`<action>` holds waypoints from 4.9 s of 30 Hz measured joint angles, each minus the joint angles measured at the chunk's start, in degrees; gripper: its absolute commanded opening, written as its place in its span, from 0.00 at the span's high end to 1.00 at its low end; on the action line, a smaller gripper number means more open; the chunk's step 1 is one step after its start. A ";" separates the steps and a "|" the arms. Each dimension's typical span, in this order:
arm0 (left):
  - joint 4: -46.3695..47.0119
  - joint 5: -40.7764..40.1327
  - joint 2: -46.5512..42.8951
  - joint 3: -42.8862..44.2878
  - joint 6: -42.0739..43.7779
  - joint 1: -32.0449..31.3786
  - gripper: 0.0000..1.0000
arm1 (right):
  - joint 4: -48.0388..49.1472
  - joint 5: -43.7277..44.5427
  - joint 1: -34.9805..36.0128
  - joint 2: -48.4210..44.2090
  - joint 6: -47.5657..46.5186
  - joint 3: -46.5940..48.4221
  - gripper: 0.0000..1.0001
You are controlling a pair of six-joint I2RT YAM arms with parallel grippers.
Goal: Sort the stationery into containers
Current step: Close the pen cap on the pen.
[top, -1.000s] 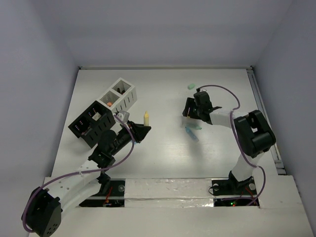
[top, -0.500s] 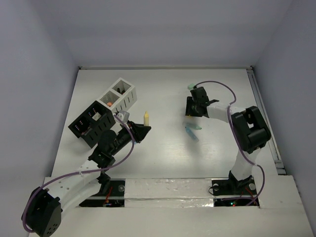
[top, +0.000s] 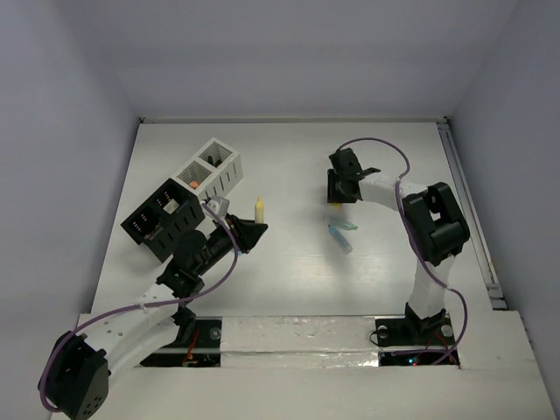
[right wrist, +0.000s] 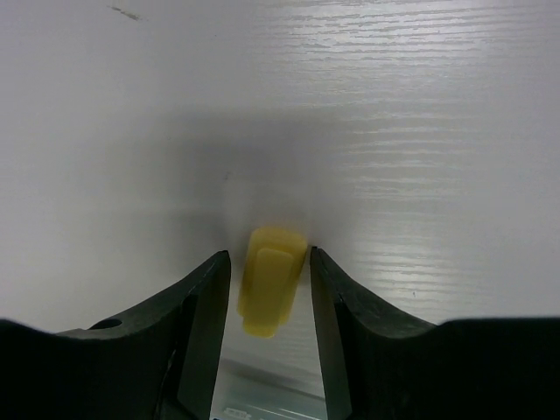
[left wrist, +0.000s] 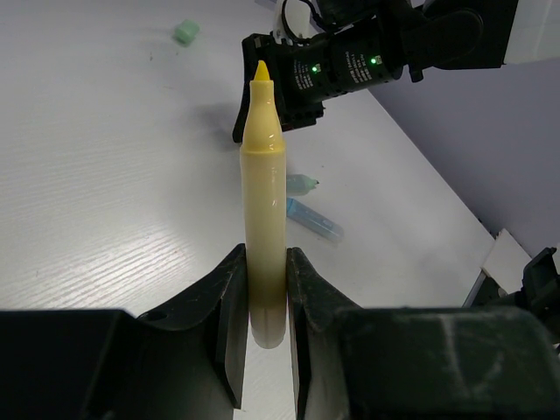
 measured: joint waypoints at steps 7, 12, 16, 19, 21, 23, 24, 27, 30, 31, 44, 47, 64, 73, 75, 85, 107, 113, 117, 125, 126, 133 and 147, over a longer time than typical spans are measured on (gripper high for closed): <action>0.02 0.00 0.42 0.00 0.00 0.00 1.00 | -0.39 0.59 0.31 0.44 -0.13 0.57 0.83; 0.02 -0.07 1.16 0.00 0.02 0.00 1.00 | -0.07 0.55 0.33 0.28 -0.04 0.46 0.90; 0.31 -0.17 2.25 0.00 0.02 0.00 1.00 | 3.45 -1.33 0.74 -2.67 0.39 -2.69 0.92; 0.96 -0.15 4.39 0.00 0.02 0.00 1.00 | 6.32 -3.28 2.34 -7.96 1.60 -5.11 0.92; 1.36 -0.11 6.10 0.00 0.00 0.00 1.00 | 9.68 -4.22 4.24 -11.58 2.99 -5.57 0.92; 1.60 -0.11 7.61 0.00 0.02 0.00 1.00 | 14.16 -4.66 6.80 -14.75 4.46 -5.81 0.92; 1.70 -0.11 8.26 0.00 0.02 0.00 1.00 | 16.24 -4.83 7.96 -15.98 5.18 -5.95 0.92; 2.05 -0.20 9.94 0.00 0.13 0.00 1.00 | 22.32 -5.38 11.65 -18.43 7.89 -6.54 0.92; 2.16 -0.52 11.10 0.00 0.50 0.00 1.00 | 27.71 -5.53 14.82 -18.67 10.60 -7.04 0.93; 2.16 -0.81 11.41 0.00 0.66 0.00 1.00 | 28.85 -5.55 15.54 -18.47 11.17 -7.08 0.93; 2.03 -4.35 12.04 0.02 2.86 0.00 1.00 | 35.10 -5.79 21.51 -14.16 13.94 -6.64 0.93; 1.99 -4.61 12.48 0.09 3.04 0.00 1.00 | 35.89 -5.55 22.16 -14.16 14.01 -6.64 0.92; 0.90 -6.49 12.07 0.17 3.63 0.00 1.00 | 35.89 -3.32 25.55 -13.44 12.74 -6.64 0.91; 0.66 -7.78 10.23 0.17 3.65 0.00 1.00 | 35.89 -2.14 26.58 -13.44 12.50 -6.64 0.91; 0.48 -7.96 10.03 0.17 3.65 0.00 1.00 | 35.91 -1.81 26.73 -13.44 12.48 -6.64 0.91; -0.50 -8.44 9.64 0.17 3.63 0.00 1.00 | 37.22 1.79 29.14 -13.33 11.76 -7.19 0.91; -3.96 -11.17 4.09 -0.42 3.56 -0.11 1.00 | 44.00 6.36 32.26 -13.22 12.61 -10.27 0.92; -5.33 -10.84 2.29 -1.88 3.17 -0.15 1.00 | 47.06 2.97 32.22 -13.57 14.32 -13.75 0.93; -5.73 -9.81 1.90 -2.05 2.97 -0.52 1.00 | 48.26 1.40 32.06 -14.88 14.88 -15.78 0.93; -6.29 -9.05 -0.68 -2.67 2.45 -0.61 1.00 | 49.24 -1.53 31.71 -15.80 15.30 -16.55 0.97; -6.49 -9.05 -1.11 -2.67 2.36 -0.63 1.00 | 49.33 -1.73 31.71 -15.91 15.34 -16.57 0.98; -8.90 -8.37 -2.84 -2.60 2.01 -1.01 1.00 | 50.62 -2.73 31.69 -17.46 16.22 -19.12 1.00; -15.34 -8.02 0.85 3.23 2.25 -2.38 1.00 | 53.57 -0.22 31.69 -20.79 18.60 -24.41 1.00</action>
